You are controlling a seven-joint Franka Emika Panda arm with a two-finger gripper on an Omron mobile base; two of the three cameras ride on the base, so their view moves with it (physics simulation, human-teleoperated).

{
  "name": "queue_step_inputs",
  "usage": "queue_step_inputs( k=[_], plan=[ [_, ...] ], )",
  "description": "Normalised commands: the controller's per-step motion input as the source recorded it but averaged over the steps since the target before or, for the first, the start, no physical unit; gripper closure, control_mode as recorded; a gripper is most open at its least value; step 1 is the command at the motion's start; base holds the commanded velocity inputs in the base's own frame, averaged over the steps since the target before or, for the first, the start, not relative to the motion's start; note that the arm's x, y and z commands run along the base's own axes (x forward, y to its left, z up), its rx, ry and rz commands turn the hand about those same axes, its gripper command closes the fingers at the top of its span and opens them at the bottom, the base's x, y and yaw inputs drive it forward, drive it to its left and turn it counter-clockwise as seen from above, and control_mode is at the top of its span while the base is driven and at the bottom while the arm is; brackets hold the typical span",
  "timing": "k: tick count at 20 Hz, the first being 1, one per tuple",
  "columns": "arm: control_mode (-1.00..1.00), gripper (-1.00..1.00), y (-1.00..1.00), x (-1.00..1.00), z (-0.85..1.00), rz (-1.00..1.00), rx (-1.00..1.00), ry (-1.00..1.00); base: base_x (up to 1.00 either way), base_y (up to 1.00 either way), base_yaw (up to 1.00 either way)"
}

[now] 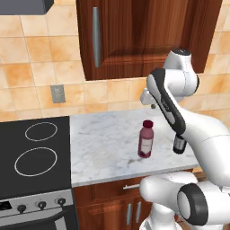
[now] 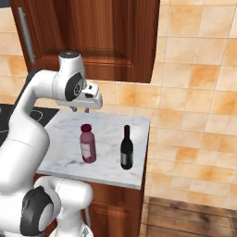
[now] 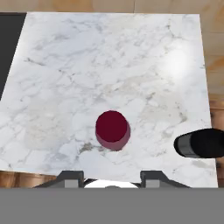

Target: There is a wine glass and glass cup on the dining counter. Place the wine bottle next to the wine glass and the juice bottle next to the glass cup.

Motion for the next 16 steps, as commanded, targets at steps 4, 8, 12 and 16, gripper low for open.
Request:
queue_step_inputs(
  k=[4, 8, 12, 16],
  plan=[
    [-1.0, -1.0, -0.3, -0.39, 0.0, 0.0, -0.01, -0.21, 0.0, 0.0, 0.0],
    [-1.0, -1.0, -0.96, -1.0, 0.01, 0.12, 0.12, -0.47, 0.0, 0.0, 0.0],
    [-1.0, -1.0, -1.0, -1.0, -0.02, 0.17, 0.31, -0.42, 0.0, 0.0, 0.0],
    [-1.0, -1.0, -1.0, -0.94, 0.0, 0.2, 0.28, -0.38, 0.0, 0.0, 0.0]
  ],
)
